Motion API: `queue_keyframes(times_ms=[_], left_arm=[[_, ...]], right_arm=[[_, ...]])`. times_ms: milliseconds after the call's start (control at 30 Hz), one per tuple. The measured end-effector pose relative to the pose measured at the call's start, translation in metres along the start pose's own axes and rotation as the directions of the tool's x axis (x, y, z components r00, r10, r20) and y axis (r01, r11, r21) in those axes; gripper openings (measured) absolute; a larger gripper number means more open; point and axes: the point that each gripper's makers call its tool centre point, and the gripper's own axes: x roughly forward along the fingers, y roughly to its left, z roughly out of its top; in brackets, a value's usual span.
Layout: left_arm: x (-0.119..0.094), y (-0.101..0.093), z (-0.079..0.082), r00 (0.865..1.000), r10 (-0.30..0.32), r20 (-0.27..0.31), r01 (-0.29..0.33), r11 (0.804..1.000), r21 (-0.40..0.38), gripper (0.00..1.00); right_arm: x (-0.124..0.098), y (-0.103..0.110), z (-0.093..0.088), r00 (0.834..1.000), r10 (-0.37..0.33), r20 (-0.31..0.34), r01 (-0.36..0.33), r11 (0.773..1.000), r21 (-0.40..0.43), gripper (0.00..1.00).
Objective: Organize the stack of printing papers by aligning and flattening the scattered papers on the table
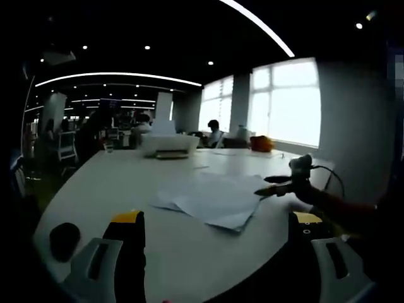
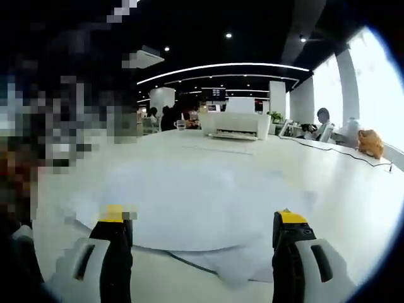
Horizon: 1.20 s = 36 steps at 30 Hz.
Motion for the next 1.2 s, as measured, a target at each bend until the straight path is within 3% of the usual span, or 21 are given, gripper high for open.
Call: queue_keyframes(times_ms=[200, 767, 1200], left_arm=[[0.001, 0.002, 0.000, 1.000, 0.002, -0.001, -0.002, 1.000, -0.001, 0.96], [0.003, 0.000, 0.000, 1.000, -0.001, -0.009, 0.001, 1.000, 0.017, 0.96], [0.004, -0.004, -0.005, 1.000, -0.019, -0.017, 0.019, 1.000, 0.002, 0.96]], right_arm=[[0.008, -0.006, -0.011, 0.998, -0.033, -0.044, 0.032, 0.999, -0.031, 0.87], [0.015, -0.014, -0.014, 0.997, -0.063, -0.046, 0.063, 0.998, -0.002, 0.85], [0.022, -0.018, -0.022, 0.996, -0.059, -0.073, 0.057, 0.998, -0.026, 0.85]])
